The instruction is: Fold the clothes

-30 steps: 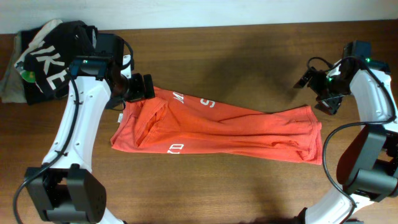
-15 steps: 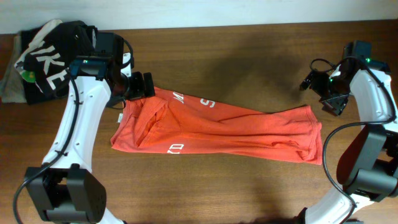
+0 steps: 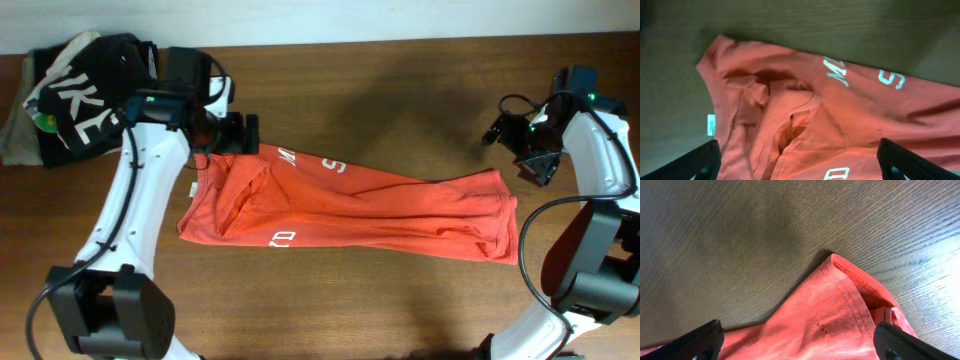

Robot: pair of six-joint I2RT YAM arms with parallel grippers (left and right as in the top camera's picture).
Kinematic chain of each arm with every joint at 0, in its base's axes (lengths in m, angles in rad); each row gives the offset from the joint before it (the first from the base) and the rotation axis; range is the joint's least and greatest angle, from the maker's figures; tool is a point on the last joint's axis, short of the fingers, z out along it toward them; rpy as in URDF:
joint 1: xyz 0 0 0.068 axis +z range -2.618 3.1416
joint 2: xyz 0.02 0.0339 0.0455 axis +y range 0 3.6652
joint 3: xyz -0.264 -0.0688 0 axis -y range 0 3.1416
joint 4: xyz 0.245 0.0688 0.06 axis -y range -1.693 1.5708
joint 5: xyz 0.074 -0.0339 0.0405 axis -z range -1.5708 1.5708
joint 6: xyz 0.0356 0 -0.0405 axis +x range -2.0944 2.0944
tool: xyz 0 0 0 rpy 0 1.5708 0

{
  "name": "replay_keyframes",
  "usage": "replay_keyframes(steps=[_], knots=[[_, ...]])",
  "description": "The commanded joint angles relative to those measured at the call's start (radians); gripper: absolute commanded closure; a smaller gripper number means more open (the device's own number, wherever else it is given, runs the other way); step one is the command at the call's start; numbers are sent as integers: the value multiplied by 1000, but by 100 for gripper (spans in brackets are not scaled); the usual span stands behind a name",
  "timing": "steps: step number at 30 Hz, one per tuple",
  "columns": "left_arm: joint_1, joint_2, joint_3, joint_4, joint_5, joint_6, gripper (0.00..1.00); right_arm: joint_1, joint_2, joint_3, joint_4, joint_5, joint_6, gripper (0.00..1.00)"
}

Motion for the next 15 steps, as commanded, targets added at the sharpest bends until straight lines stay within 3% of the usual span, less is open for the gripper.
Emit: replay_keyframes(steps=[1, 11, 15], knots=[[-32, 3, 14, 11, -99, 23, 1, 6, -2, -3, 3, 13, 5, 2], [-59, 165, 14, 4, -112, -8, 1, 6, -2, -3, 3, 13, 5, 1], [-92, 238, 14, 3, -132, -175, 1, 6, -2, -3, 3, 13, 5, 1]])
